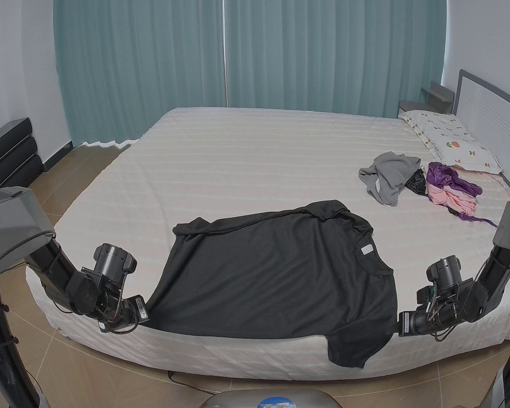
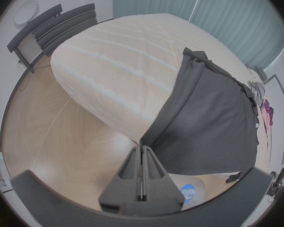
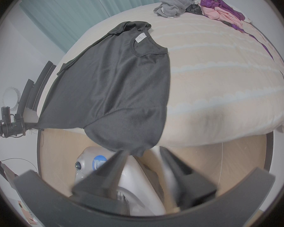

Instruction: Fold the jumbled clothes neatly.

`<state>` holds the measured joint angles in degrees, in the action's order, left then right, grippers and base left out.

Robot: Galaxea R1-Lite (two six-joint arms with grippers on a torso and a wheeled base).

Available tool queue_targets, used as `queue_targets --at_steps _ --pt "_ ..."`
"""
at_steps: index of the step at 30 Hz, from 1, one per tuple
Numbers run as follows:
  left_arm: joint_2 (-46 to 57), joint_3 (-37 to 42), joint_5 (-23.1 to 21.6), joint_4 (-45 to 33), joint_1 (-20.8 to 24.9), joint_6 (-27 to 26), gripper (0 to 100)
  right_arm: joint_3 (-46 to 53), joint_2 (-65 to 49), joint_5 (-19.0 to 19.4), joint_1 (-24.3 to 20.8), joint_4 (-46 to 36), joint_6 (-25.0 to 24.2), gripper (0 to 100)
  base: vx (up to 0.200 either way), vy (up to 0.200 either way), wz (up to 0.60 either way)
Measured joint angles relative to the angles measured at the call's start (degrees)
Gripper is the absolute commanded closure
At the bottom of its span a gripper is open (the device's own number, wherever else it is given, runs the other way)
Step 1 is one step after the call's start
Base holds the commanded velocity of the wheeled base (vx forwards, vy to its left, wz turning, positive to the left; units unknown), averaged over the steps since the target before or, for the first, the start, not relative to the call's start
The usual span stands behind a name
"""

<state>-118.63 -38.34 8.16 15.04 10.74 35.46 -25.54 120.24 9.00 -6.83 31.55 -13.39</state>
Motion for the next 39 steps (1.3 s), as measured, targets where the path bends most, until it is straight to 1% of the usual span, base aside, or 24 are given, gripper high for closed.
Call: queue_targets --at_steps 6,10,17,21,22,30,39 --pt "-1.3 0.0 0.0 0.1 0.2 -0.1 100 -2.8 3.5 -0.2 -1.0 1.6 -0.5 0 0.0 0.0 0.0" --pt "-1.6 -0.1 0.0 0.1 0.2 -0.1 100 -5.8 4.9 -0.2 -0.5 2.7 -2.3 0 0.0 0.0 0.0" --pt "-1.8 -0.1 0.1 0.1 0.2 -0.1 100 -8.1 7.9 -0.9 1.3 9.7 -3.3 0 0.0 0.0 0.0" --pt "-1.9 0.0 0.0 0.1 0.2 -0.7 100 -8.5 9.8 -2.0 2.5 12.9 -3.4 0 0.0 0.0 0.0" --pt "-2.0 0.0 0.0 0.0 0.2 -0.9 100 -8.7 10.3 -2.2 2.7 13.1 -3.4 100 0.0 0.0 0.0" --pt "-2.7 0.3 0.0 0.0 0.1 -1.6 100 -8.8 12.0 -2.5 3.9 13.1 -3.4 100 0.0 0.0 0.0" --pt "-3.4 1.0 -0.1 -0.1 0.3 -2.4 100 -6.4 10.4 -2.1 7.5 12.5 -2.8 100 0.0 0.0 0.0"
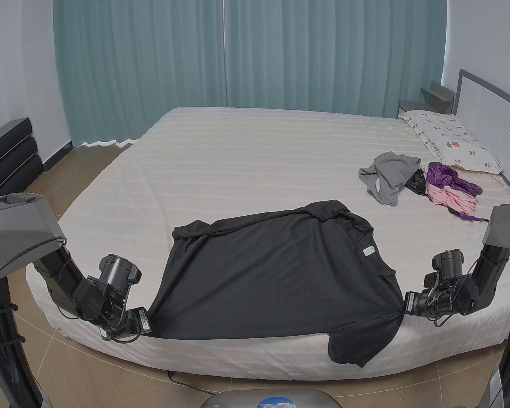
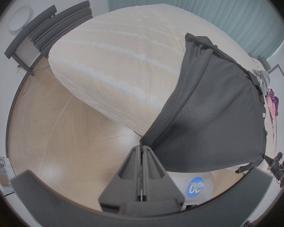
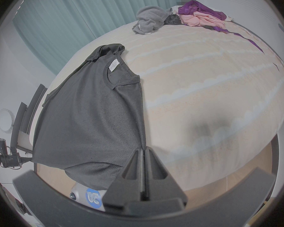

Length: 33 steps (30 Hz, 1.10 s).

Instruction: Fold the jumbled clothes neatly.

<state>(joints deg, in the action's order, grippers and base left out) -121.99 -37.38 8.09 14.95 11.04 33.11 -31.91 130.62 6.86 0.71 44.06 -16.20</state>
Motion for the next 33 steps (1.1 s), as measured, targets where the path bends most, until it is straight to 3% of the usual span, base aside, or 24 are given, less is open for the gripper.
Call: queue_targets --at_steps 9,10,13,14,24,33 --pt "-0.5 0.1 0.0 0.0 0.4 0.3 100 0.9 -0.6 0.3 0.9 0.4 -0.1 100 0.0 0.0 0.0" --pt "-0.6 0.1 0.0 0.0 0.4 0.3 100 0.7 -0.6 0.3 0.8 0.4 -0.1 0 0.0 0.0 0.0" --pt "-0.6 0.0 -0.1 0.1 0.4 0.4 100 0.4 -0.6 0.3 0.4 0.4 -0.4 0 0.0 0.0 0.0" --pt "-0.6 0.0 -0.1 0.2 0.4 0.5 0 0.4 -0.8 0.4 0.0 0.5 -0.8 0 0.0 0.0 0.0" --pt "-0.1 -1.1 -1.4 0.7 0.3 2.1 0 -2.1 -6.9 -0.2 -6.0 -0.5 -8.9 0 0.0 0.0 0.0" --pt "2.4 -2.2 -4.6 0.7 -0.8 3.0 0 -7.1 -9.3 -2.4 -11.9 -0.4 -27.5 0 0.0 0.0 0.0"
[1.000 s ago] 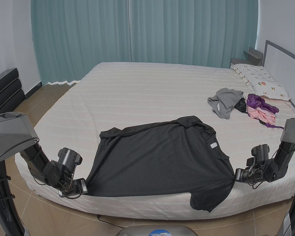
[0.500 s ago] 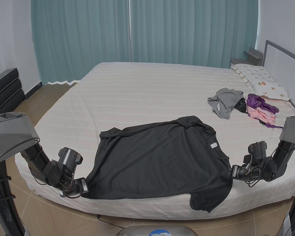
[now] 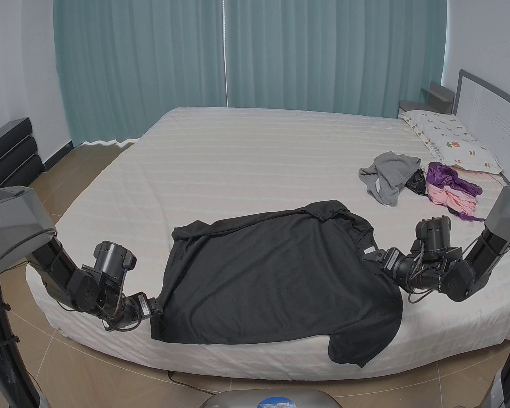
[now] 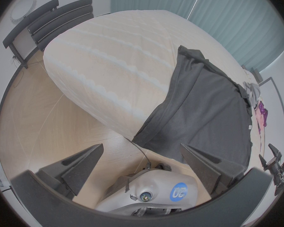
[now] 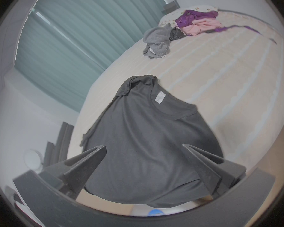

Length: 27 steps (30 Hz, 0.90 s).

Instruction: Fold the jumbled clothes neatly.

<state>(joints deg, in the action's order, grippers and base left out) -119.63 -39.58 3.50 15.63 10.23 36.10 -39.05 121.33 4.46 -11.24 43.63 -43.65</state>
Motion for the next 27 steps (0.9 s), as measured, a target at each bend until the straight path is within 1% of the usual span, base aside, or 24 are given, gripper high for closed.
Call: queue_targets --at_steps 5,8,11,16,22,27 --pt "1.9 -0.9 -1.4 0.0 -0.7 1.3 0 -2.3 0.6 -0.5 -2.0 0.6 -9.2 0 0.0 0.0 0.0" --pt "2.9 -2.1 -1.7 0.0 -1.2 4.5 0 -3.1 1.2 -0.4 -2.5 1.4 -12.2 0 0.0 0.0 0.0" --pt "3.8 -3.2 -2.4 -0.2 -1.4 6.6 0 -3.3 2.0 -0.2 -2.5 3.0 -13.2 0 0.0 0.0 0.0" --pt "4.3 -3.9 -3.1 -0.2 -1.6 6.9 0 -3.1 3.0 -0.1 -1.9 4.1 -13.5 0 0.0 0.0 0.0" --pt "4.5 -4.1 -4.9 -0.1 -1.8 7.0 0 -2.8 3.5 -0.1 -0.7 4.3 -13.7 0 0.0 0.2 0.0" --pt "4.5 -4.2 -5.3 0.1 -2.0 7.1 0 -2.7 3.5 -0.1 -0.4 4.3 -13.7 0 0.0 0.0 0.0"
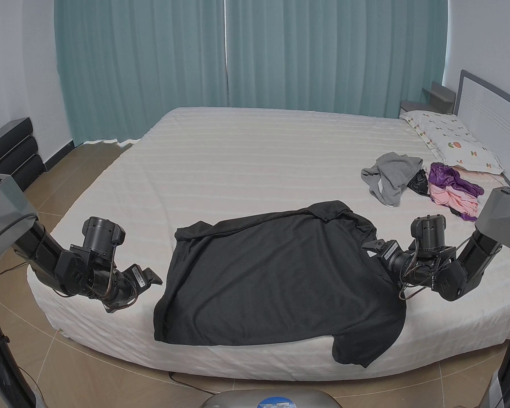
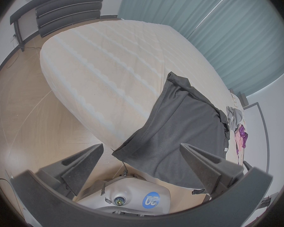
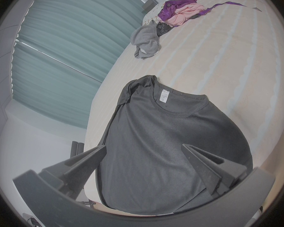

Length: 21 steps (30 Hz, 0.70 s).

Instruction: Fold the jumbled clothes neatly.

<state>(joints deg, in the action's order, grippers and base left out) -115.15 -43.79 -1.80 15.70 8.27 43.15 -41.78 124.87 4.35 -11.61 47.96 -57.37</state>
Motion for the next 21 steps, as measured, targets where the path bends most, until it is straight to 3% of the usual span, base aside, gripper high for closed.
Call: queue_targets --at_steps 4,16,21 --pt "0.0 -0.4 0.0 0.0 0.0 1.0 0 0.0 0.0 0.0 0.0 0.0 0.0 0 0.0 0.0 0.0" --pt "0.0 -0.6 -0.3 0.1 1.5 2.7 0 0.0 0.0 0.0 0.0 0.0 0.0 0 0.2 0.0 0.0" --pt "0.0 -0.5 -0.3 0.1 2.0 2.8 0 0.0 0.0 -0.1 0.0 1.5 0.1 0 0.0 0.0 0.0"
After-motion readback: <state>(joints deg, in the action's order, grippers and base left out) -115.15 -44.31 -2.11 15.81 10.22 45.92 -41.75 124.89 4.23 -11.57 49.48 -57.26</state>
